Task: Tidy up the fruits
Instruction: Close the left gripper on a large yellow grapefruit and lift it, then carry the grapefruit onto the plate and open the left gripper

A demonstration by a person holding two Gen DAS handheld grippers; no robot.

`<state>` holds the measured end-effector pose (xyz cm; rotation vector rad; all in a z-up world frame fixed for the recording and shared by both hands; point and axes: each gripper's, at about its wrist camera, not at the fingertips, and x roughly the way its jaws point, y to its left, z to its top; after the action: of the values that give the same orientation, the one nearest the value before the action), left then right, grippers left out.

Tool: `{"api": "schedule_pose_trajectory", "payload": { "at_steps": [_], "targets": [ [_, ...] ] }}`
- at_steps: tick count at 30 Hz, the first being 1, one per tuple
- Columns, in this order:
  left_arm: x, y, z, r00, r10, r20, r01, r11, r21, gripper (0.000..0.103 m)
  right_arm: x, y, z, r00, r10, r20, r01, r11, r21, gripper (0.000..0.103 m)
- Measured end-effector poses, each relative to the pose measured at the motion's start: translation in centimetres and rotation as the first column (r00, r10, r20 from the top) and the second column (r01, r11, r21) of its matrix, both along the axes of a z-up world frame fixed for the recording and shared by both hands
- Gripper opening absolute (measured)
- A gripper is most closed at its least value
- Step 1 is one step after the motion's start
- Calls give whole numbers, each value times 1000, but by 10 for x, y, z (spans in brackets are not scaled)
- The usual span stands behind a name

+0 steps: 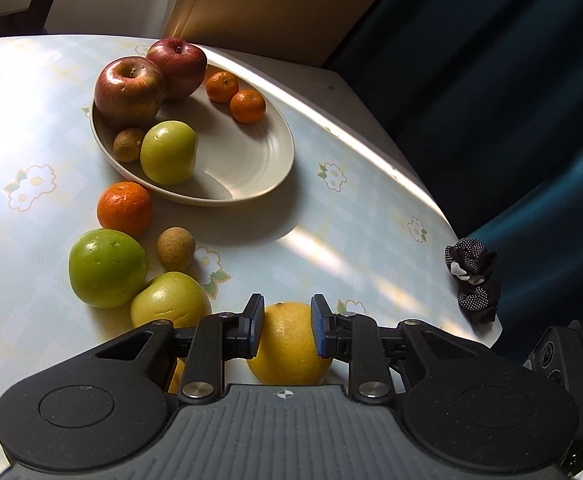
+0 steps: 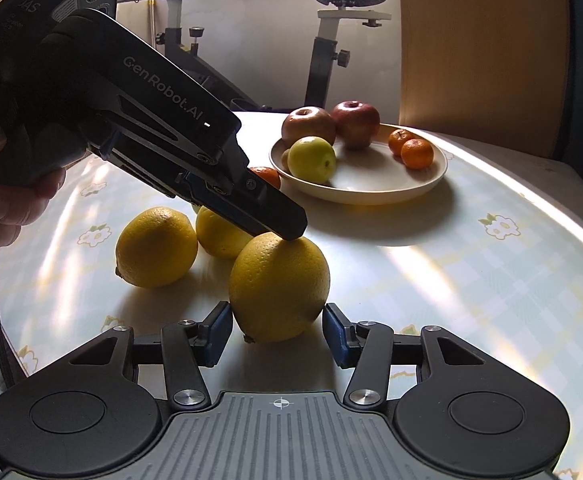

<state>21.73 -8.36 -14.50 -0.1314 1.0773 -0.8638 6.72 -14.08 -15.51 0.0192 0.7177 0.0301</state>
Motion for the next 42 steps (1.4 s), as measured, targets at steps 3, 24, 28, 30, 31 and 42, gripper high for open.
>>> {"api": "schedule_pose_trajectory", "payload": {
  "at_steps": [3, 24, 28, 30, 31, 42],
  "targets": [
    [2, -3, -1, 1000, -2, -18, 1, 1000, -9, 27, -1, -2, 0, 1000, 5, 6, -5, 1000, -4, 46],
    [12, -10, -5, 999, -38, -33, 39, 999, 18, 38, 3, -10, 0, 1000, 2, 21, -3, 999, 49, 46],
    [11, -13, 0, 999, -48, -9, 48, 999, 22, 38, 5, -14, 6, 999, 2, 42, -4, 999, 40, 45],
    [14, -15, 4, 999, -41, 3, 41, 999, 7, 38, 7, -18, 11, 998, 2, 56, -4, 999, 38, 45],
    [15, -15, 6, 999, -37, 4, 37, 999, 1, 38, 9, -20, 14, 998, 3, 63, -6, 999, 35, 45],
    [49, -27, 40, 998, -4, 70, 6, 999, -31, 38, 56, -47, 42, 994, 46, 100, -44, 999, -26, 45]
  ]
}}
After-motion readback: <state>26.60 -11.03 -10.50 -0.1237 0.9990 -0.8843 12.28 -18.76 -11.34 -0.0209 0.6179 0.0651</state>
